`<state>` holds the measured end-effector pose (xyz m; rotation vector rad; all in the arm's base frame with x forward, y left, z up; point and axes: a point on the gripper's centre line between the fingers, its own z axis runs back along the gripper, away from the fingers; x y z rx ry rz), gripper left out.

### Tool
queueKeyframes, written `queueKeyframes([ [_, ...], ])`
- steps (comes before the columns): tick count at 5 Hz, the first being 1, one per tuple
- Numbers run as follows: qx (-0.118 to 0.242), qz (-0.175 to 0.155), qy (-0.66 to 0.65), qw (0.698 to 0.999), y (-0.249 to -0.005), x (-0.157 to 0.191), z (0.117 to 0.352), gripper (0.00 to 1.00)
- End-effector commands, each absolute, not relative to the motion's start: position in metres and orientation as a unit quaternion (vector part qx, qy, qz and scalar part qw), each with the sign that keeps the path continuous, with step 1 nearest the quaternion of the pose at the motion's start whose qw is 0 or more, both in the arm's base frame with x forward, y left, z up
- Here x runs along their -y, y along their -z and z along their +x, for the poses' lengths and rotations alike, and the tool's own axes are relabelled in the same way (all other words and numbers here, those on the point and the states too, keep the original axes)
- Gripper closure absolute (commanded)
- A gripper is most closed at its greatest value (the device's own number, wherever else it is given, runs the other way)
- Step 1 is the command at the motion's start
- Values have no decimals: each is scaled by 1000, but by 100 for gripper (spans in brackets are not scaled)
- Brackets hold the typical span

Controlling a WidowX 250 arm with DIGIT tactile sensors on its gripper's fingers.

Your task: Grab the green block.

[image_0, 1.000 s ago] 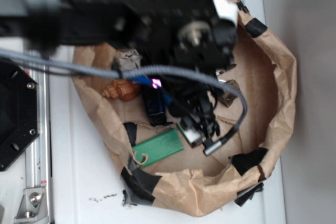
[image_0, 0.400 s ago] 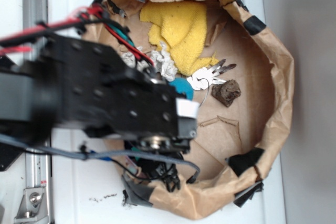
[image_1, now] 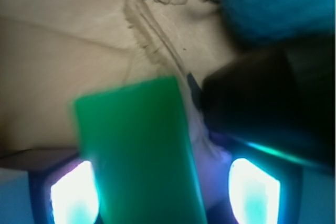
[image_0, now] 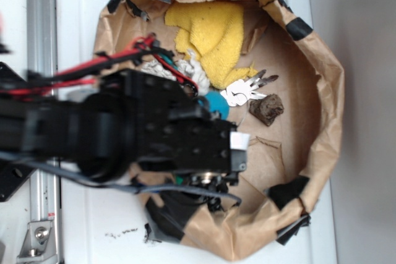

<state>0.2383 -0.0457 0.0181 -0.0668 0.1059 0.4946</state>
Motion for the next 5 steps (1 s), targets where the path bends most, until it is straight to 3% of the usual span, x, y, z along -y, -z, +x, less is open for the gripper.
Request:
queueKeyframes([
  [1,-28,-25,-278,960,-15,21,245,100],
  [2,16,-14,-211,977,-46,0,254,100],
  [3,91,1,-134,987,-100,-25,258,100],
  [4,106,20,-93,990,-152,-34,266,100],
  [5,69,24,-71,995,-177,-27,275,100],
])
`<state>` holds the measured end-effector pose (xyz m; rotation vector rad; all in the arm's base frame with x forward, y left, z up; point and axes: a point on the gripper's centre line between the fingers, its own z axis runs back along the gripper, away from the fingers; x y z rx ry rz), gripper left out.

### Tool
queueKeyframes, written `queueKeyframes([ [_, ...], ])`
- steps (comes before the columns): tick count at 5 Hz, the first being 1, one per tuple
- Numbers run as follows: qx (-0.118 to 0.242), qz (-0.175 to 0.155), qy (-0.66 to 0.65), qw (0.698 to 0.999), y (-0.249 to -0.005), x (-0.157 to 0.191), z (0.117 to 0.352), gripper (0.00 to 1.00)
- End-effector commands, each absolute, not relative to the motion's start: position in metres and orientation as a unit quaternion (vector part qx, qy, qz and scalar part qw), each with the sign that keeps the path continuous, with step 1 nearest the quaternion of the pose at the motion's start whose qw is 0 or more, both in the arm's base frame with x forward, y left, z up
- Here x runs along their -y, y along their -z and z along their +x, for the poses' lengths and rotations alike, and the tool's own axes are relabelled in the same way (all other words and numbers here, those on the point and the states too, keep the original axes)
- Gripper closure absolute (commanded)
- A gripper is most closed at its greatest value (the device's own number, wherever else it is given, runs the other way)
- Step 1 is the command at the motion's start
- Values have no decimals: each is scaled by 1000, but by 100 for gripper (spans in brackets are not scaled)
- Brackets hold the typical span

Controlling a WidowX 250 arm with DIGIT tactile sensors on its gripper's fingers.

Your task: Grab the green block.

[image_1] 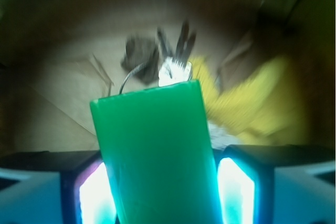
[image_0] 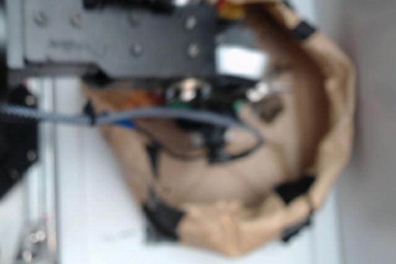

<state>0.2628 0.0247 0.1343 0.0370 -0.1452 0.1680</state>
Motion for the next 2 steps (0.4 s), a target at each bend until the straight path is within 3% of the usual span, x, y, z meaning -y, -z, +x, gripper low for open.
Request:
queueKeyframes([
  [1,61,26,-65,996,-182,-16,262,100],
  [2,62,19,-64,996,-182,-13,256,100],
])
